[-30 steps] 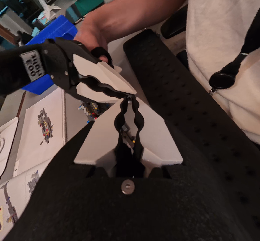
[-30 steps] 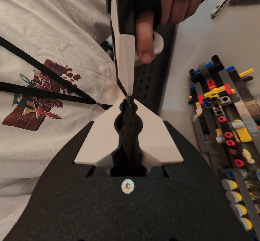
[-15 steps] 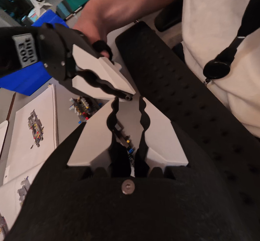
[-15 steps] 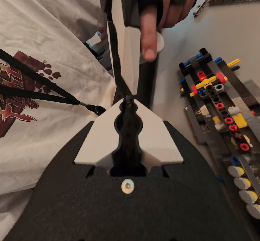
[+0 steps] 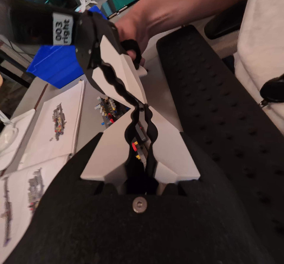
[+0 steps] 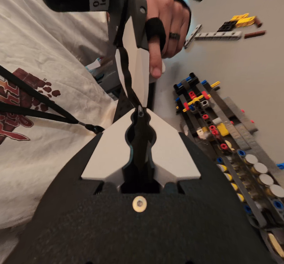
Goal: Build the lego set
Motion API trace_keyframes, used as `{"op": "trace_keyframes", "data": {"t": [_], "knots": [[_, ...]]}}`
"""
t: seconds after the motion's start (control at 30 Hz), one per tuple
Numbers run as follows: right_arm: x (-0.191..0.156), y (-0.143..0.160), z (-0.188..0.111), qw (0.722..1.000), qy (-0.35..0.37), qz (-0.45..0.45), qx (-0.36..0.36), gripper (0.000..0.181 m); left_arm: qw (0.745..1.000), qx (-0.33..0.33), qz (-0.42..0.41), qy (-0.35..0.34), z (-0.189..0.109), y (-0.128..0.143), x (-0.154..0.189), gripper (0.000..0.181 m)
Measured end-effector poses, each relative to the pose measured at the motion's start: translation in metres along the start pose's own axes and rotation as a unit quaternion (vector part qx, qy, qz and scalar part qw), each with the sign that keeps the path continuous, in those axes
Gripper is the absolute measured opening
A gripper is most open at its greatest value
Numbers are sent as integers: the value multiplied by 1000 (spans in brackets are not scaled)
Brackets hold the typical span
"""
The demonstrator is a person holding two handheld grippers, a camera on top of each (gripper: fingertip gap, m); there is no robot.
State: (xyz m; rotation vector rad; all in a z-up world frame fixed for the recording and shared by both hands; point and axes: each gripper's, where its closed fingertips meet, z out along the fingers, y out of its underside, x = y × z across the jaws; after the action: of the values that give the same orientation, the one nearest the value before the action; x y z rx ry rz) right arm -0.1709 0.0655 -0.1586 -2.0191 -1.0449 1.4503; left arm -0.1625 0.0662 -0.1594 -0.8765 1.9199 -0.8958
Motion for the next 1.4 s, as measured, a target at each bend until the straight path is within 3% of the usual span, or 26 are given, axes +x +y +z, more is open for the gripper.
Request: {"op": "trace_keyframes", "data": {"t": [0.03, 0.17, 0.27, 0.4, 0.5, 0.73, 0.9, 1.2, 1.3, 1.4], "knots": [[2, -1, -1, 1000, 17, -19, 9, 6, 1000, 8, -28, 7, 0, 1, -1, 6], [5, -11, -4, 985, 90, -136, 53, 11, 992, 50, -113, 19, -4, 1, -9, 6], [11, -18, -10, 953, 175, -230, 92, 21, 983, 83, -164, 25, -10, -1, -15, 6], [-1, -34, -15, 907, 240, -285, 194, 23, 970, 126, -207, 35, -19, -8, -21, 6], [-1, -35, -14, 888, 271, -305, 213, 19, 965, 144, -214, 47, -22, -12, -20, 6], [-3, -30, -3, 879, 272, -352, 175, 6, 958, 146, -231, 83, -20, -16, -11, 6], [-5, -30, -3, 867, 283, -372, 175, 6, 958, 142, -235, 88, -20, -17, -9, 6], [-7, -29, -1, 877, 267, -354, 183, 6, 958, 136, -234, 96, -20, -13, -6, 6], [0, -26, -1, 877, 286, -352, 158, 5, 964, 92, -230, 93, -20, -3, -7, 7], [6, -24, -9, 872, 318, -340, 152, 6, 970, -18, -240, 31, -30, 34, -25, 44]]}}
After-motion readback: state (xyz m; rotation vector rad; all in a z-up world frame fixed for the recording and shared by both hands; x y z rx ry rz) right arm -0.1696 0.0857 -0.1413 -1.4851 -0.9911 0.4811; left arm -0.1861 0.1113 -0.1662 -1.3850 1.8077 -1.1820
